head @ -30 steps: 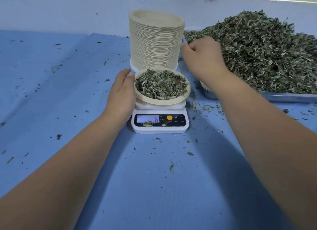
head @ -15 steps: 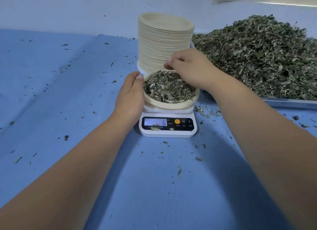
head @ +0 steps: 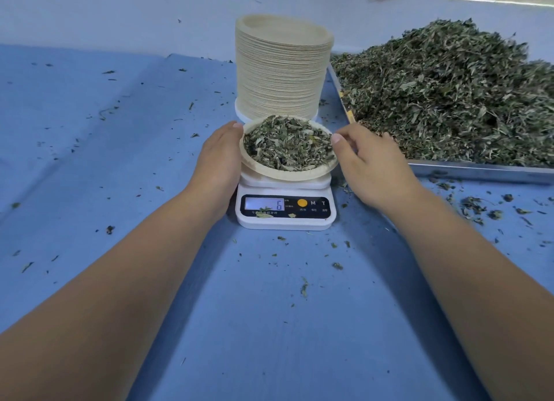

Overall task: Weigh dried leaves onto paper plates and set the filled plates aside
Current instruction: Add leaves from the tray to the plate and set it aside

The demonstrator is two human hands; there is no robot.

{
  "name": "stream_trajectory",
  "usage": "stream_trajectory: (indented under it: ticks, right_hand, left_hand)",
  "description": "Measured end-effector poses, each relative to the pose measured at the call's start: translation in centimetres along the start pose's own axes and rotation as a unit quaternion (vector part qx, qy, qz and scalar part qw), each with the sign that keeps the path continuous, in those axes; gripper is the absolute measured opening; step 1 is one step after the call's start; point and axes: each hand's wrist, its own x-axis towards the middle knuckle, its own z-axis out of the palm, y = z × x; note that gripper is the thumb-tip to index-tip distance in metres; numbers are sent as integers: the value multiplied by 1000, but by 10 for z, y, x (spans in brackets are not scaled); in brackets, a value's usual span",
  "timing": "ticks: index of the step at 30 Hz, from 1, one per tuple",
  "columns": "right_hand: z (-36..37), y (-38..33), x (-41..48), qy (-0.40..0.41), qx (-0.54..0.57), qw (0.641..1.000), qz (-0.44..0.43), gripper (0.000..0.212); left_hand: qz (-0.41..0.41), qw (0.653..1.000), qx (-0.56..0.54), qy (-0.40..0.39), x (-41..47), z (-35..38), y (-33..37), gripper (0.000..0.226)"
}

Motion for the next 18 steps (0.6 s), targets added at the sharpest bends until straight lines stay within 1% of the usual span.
stream_trajectory:
  ticks: [2,3,4,6,7,10,11,13,15,17,18]
  right_hand:
    - [2,-3,0,-1,12,1000,7,34]
    - [3,-4,-1,-3,12,1000,7,35]
    - [2,-5,-1,-8,7,1000,5,35]
    - [0,-2,-1,-7,-13,1000,-4,34]
    - [-3,1,0,5,-17,1000,-4,34]
    - [-13,14,10,47,-42,998,25,35]
    - [-15,19,15,37,-66,996,38,37]
    - [-17,27,31,-25,-105,992,71,43]
    - [-18,33,50,-86,-120,984,102,40]
    - [-20,36,70,-107,-125,980,115,32]
    - [-21,36,79,-111,-125,979,119,35]
  left_hand:
    - [-17,1000,-9,-3,0,-1,0,72]
    - [-22,1000,-10,-6,1,-2,0,72]
    - [-24,1000,-9,-8,1,-2,-1,66]
    - [-22,1000,-4,-15,3,-3,-3,45]
    - [-19,1000,-2,-15,3,-3,-3,42]
    - [-19,1000,-1,-6,6,-3,-4,62]
    - [-18,1000,1,-11,7,-3,-5,65]
    - [-17,1000,6,-14,5,-3,-4,68]
    - [-17,1000,3,-10,4,-3,-3,71]
    - [-19,1000,-3,-1,4,-4,-3,73]
    - [-22,1000,-6,4,5,-4,-4,72]
